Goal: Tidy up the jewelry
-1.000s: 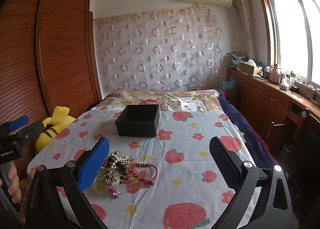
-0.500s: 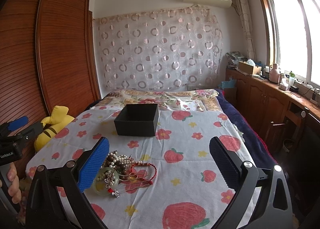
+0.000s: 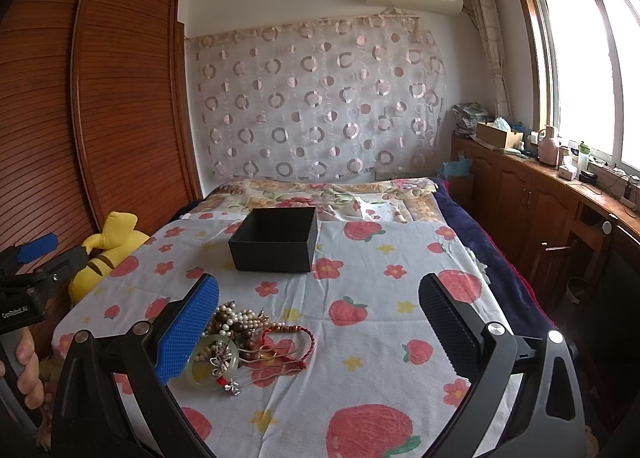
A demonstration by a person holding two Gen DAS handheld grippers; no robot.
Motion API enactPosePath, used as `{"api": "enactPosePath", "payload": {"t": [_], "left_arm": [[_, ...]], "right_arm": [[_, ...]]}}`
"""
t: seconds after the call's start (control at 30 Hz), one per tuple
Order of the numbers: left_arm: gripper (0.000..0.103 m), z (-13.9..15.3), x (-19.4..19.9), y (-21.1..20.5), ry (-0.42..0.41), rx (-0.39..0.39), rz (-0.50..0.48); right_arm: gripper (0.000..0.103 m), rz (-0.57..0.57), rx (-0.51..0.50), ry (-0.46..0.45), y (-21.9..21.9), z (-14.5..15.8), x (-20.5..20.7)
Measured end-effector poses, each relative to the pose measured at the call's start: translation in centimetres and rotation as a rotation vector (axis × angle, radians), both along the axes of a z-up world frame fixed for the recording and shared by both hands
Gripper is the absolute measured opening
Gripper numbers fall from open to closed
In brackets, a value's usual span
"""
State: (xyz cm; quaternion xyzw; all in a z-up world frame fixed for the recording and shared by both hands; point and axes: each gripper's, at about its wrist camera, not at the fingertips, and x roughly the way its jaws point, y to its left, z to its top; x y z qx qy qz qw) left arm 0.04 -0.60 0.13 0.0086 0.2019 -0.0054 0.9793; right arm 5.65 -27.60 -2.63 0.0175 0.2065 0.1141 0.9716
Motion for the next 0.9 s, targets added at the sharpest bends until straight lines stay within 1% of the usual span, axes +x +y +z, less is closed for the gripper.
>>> {"api": "enactPosePath", "payload": {"t": [0.9], "left_arm": [[0.096,0.14,-0.17,-0.05,-0.015,0.000,-0.006]], "right_arm": [[0.101,0.000,0.002,0.001,-0.01,0.09,-0.11]]}}
